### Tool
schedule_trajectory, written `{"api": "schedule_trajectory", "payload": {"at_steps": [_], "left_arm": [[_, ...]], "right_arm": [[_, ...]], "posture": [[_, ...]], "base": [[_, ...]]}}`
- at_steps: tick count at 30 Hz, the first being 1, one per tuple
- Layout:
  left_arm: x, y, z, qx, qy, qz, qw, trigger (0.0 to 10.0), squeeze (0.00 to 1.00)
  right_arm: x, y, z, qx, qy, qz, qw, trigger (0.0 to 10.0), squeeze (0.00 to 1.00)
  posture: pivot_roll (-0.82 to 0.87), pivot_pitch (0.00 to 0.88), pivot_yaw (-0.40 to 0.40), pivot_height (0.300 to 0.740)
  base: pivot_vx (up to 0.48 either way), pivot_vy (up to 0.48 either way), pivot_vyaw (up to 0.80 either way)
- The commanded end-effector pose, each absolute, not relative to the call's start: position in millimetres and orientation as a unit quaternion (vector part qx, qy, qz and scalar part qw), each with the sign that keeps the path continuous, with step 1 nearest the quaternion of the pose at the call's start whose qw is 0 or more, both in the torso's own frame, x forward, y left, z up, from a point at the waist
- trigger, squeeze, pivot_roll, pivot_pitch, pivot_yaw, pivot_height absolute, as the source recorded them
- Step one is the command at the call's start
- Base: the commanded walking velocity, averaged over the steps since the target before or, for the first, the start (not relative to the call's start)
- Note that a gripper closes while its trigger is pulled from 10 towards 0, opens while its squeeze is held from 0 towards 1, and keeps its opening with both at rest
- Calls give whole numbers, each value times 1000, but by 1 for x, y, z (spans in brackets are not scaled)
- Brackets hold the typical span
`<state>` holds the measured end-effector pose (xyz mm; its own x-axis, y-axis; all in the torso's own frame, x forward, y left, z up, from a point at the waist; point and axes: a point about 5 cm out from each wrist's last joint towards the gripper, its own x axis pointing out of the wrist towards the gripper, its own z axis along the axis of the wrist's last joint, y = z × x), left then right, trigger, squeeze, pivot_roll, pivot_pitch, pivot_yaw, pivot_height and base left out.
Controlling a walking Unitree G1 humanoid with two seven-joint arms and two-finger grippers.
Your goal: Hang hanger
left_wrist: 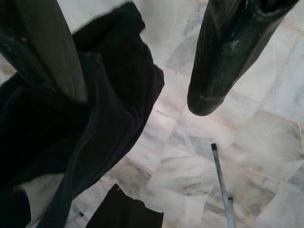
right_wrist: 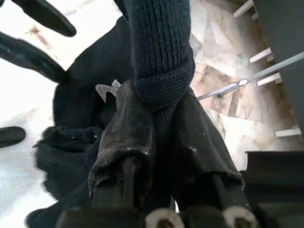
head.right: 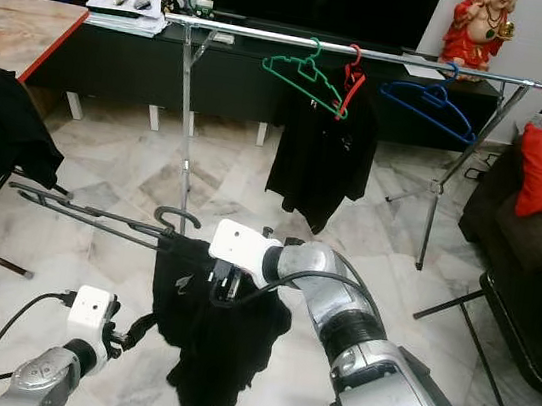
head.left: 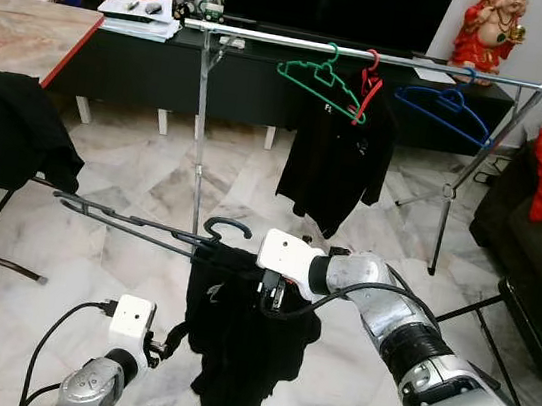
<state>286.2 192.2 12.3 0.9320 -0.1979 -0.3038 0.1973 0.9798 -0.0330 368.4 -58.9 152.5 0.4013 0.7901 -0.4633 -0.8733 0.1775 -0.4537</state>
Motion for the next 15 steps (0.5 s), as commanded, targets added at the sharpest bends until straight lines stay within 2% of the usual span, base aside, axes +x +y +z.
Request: {"api": "schedule_trajectory", "payload": {"at_steps": [1,10,15], "left_arm": [[285,189,9,3,161,-104,981,10000,0],[285,183,7,-5,163,-120,979,10000,0],[287,185,7,0,161,-103,982,10000,0]], "right_arm": [[369,-53,165,-328,32,549,768,0,0],[361,-38,167,-325,11,572,753,0,0],[356,-32,169,-318,3,585,746,0,0]], "posture": [[69,74,-117,740],[71,59,-119,740],[68,56,-119,740]], "base": [[0,0,0],[0,0,0],[0,0,0]]}}
